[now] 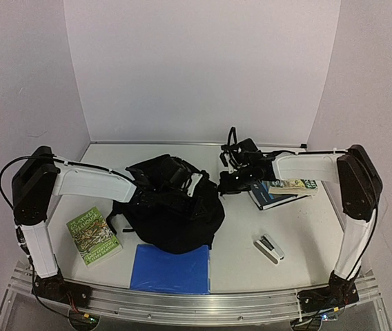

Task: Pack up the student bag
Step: Unzip the student bag at the center of the board.

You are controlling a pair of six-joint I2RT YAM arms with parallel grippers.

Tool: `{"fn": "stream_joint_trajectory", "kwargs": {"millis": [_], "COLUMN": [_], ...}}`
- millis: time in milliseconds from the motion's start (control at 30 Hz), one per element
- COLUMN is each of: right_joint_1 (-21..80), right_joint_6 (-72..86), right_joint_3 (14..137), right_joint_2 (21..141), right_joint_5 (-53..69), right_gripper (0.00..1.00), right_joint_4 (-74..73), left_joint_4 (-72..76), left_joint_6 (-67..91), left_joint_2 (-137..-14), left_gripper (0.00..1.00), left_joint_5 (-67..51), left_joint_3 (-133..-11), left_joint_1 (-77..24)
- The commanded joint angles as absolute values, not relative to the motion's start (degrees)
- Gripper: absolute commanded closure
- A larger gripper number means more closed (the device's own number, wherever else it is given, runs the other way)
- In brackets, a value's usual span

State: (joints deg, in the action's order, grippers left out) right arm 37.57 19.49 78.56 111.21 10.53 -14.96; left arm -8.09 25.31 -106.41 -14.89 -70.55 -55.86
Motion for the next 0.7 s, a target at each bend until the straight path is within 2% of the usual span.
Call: {"fn": "stream_joint_trajectory", "kwargs": {"millis": [0,500,667], "right_joint_1": [36.58,36.51,36.37], "right_joint_6": [18.59,14.16,15.33], "right_joint_3": [84.99,96.59,95.35], "right_joint_2": [114.91,123.19,118.89], "right_joint_5": [4.09,6.36,6.49], "right_gripper": [1.00,1.00,0.84], "right_joint_4": [-11.67,-12.53,-12.48], "left_joint_4": [-11.51,-13.64,-14.92], "left_joint_6": [26.27,28.46,31.80], "left_joint_2": [-102.50,-102.30,-102.24], "left_gripper": [1.00,1.00,1.00], "left_joint_5": [-23.47,-20.81,-14.96], "left_joint_3": [-68.39,-68.64,-69.10], "left_joint_1": [-57.39,-57.39,-57.03]}}
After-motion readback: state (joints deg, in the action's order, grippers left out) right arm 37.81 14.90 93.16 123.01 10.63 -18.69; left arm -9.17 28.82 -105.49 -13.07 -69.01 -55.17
